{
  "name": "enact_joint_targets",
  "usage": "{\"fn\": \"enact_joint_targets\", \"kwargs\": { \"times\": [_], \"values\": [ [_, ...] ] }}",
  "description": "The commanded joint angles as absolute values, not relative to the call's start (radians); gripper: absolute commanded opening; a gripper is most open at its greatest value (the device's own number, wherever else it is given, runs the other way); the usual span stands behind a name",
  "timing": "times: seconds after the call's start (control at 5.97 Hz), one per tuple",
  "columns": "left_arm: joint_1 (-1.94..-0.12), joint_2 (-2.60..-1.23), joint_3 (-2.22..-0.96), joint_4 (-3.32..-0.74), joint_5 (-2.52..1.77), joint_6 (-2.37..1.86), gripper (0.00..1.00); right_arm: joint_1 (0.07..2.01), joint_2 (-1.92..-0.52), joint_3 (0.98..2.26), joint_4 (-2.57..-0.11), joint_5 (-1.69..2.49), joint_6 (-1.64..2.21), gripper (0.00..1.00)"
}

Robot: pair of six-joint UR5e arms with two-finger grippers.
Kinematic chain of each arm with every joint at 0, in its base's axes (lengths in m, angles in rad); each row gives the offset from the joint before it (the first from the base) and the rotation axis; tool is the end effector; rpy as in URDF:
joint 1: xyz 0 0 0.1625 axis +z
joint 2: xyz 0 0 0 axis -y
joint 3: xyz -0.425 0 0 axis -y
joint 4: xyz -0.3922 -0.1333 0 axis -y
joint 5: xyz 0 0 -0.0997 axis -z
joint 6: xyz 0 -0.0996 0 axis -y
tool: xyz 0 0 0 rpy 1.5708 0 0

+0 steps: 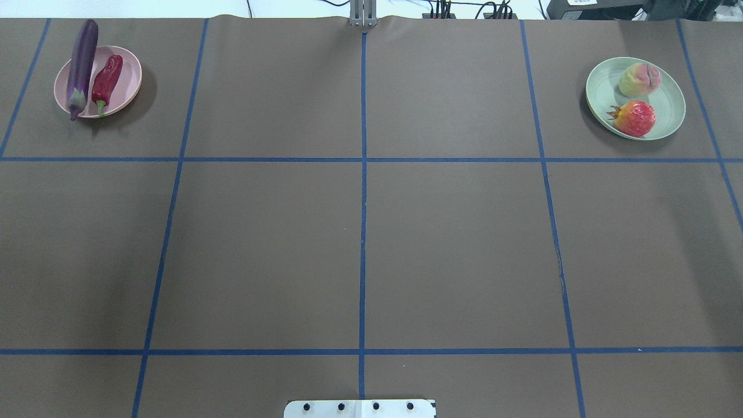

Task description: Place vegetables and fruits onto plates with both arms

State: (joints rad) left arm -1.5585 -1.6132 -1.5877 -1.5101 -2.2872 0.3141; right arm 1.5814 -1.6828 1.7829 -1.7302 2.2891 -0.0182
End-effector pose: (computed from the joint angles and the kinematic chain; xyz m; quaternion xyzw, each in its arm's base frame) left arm -0.0616 -0.5099 0.6391 0.0521 0.3467 0.1519 0.9241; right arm 0.0724 -0.4371 0.6264 -0.0227 -0.3517 0.0069 0.9358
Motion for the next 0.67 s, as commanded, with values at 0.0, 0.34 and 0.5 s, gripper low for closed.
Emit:
{"fn": "enact_joint_targets", "kwargs": {
  "times": [0.0, 0.34, 0.5],
  "values": [
    [-1.559, -1.612, -1.588, -1.509, -2.287, 0.314, 1.0, 1.582, -1.684, 1.784, -1.73, 2.292, -0.018, 1.0],
    [-1.559, -1.614, -1.588, -1.509, -2.287, 0.314, 1.0, 1.582, -1.684, 1.782, -1.73, 2.304, -0.018, 1.0],
    [-1.559, -1.614, -1.588, -1.511, -2.287, 0.314, 1.0, 1.582, -1.684, 1.782, -1.73, 2.304, -0.018, 1.0]
  ]
}}
